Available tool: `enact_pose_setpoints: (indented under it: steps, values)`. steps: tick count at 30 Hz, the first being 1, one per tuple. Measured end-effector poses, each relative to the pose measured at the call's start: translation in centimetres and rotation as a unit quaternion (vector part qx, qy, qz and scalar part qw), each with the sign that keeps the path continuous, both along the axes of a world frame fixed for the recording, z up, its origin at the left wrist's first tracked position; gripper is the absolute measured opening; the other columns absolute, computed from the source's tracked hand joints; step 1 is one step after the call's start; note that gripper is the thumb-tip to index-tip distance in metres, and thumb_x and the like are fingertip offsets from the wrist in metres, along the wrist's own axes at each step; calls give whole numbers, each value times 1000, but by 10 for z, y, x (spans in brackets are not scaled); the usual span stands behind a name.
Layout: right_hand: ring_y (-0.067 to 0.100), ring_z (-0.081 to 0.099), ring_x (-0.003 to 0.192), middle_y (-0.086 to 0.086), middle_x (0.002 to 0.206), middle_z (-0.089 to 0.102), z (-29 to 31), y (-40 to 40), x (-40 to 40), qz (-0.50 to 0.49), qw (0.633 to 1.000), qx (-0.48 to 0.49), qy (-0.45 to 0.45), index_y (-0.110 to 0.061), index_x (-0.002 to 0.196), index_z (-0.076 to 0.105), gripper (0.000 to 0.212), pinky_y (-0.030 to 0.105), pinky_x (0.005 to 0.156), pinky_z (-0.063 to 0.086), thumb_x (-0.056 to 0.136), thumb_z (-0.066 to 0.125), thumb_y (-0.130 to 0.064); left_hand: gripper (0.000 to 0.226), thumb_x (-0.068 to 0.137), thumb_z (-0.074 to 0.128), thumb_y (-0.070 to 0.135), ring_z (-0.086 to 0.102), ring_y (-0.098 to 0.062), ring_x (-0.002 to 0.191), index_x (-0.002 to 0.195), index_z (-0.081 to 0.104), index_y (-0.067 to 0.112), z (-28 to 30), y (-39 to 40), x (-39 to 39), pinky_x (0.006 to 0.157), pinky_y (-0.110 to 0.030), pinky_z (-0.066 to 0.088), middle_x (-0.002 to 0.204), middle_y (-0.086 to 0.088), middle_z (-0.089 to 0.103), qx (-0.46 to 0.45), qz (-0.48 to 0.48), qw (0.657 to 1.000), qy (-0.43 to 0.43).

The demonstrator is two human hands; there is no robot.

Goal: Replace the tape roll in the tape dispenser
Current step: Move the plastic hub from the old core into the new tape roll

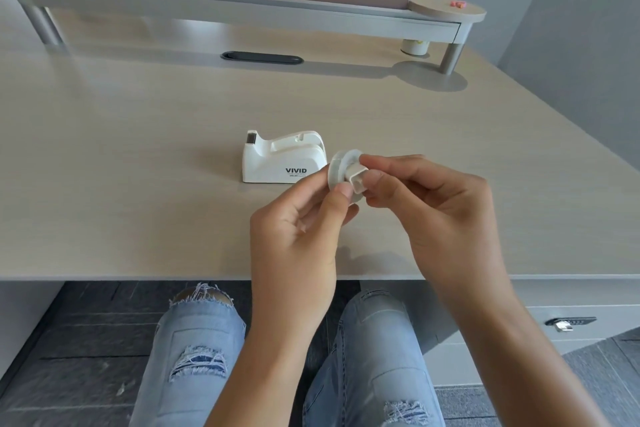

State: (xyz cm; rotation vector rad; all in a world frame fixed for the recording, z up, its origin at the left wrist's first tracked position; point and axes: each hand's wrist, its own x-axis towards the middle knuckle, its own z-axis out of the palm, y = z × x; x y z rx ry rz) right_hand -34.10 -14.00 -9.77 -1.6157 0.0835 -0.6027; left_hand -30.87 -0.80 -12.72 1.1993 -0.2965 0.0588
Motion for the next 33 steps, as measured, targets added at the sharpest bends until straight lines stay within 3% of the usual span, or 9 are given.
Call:
enact_pose_setpoints:
  steps: [4,14,18,23,26,33]
  values:
    - [14,76,78,9,95,80,-2,2,1,-2,1000,-21,5,-13,100,84,13,30,80,63,90,77,-7,24,101,63,5,80,-8,93,108,81,21,0,3,0,92,-35,64,95,5,86,10,14,1000,-6]
    - [15,76,70,12,93,78,-3,4,2,16,1000,6,15,-6,102,82,15,26,73,62,95,70,0,25,102,63,5,81,-9,93,106,81,22,1,4,-2,92,-33,63,94,7,86,36,5,999,-20]
    - [15,70,63,4,84,78,-2,1,1,9,1000,8,16,-6,99,82,12,28,67,59,94,71,-2,22,102,63,7,81,-21,94,110,81,18,0,-1,-6,94,-45,64,95,4,86,40,-3,999,-25]
    - [17,77,67,7,82,82,-2,1,-6,-7,998,67,8,-1,94,80,7,30,71,64,90,75,-3,22,102,63,6,79,-4,97,114,79,13,2,-6,-10,93,-30,62,99,9,85,21,-2,1000,-15]
    - [22,81,76,12,87,84,-1,0,-8,9,997,71,19,0,101,81,13,33,78,66,93,71,0,24,103,61,6,78,-3,94,109,79,21,2,-5,-11,92,-35,63,96,11,85,23,5,1000,-13]
    - [18,76,71,5,86,83,-1,-3,-10,-12,999,-37,11,-10,98,83,13,32,72,64,93,74,-3,18,100,65,9,81,-21,96,105,81,16,5,-3,-16,93,-37,64,94,6,85,27,0,1000,-5]
